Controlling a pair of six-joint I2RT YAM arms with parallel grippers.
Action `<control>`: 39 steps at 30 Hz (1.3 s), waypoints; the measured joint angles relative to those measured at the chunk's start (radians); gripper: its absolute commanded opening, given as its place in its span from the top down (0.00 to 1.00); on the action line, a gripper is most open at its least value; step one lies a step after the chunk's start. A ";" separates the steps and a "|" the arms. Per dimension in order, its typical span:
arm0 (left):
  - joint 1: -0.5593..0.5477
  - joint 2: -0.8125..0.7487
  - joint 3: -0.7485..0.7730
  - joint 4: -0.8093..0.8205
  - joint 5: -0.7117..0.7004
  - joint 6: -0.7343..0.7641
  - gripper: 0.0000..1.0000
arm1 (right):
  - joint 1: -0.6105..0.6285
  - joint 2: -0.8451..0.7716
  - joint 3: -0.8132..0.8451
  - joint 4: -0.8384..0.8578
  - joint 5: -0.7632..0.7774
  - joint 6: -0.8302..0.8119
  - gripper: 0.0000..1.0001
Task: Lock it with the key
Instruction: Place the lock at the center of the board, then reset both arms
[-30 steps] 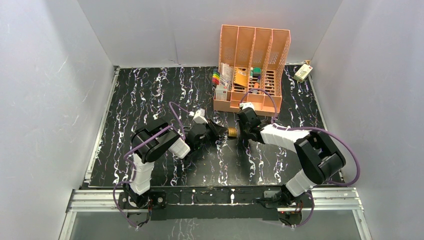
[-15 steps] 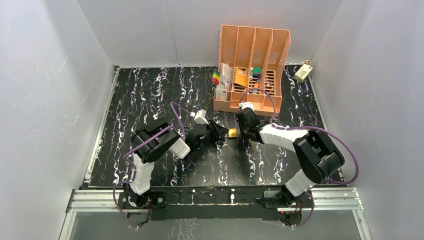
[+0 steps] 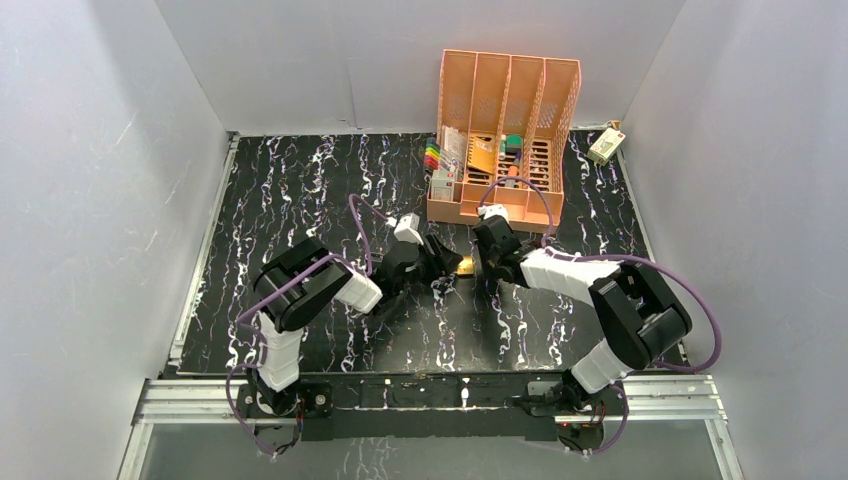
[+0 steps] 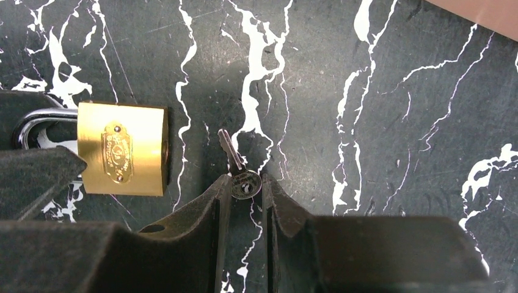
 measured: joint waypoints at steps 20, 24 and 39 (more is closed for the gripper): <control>0.000 -0.249 0.103 -0.386 -0.126 0.269 0.27 | -0.001 -0.168 -0.024 -0.051 -0.121 -0.020 0.30; 0.000 -0.382 0.123 -0.430 -0.154 0.345 0.12 | -0.008 -0.326 -0.041 -0.043 -0.150 -0.039 0.02; 0.423 -0.992 -0.088 -0.736 -0.056 0.432 0.02 | -0.032 -0.664 -0.041 -0.130 -0.129 -0.071 0.01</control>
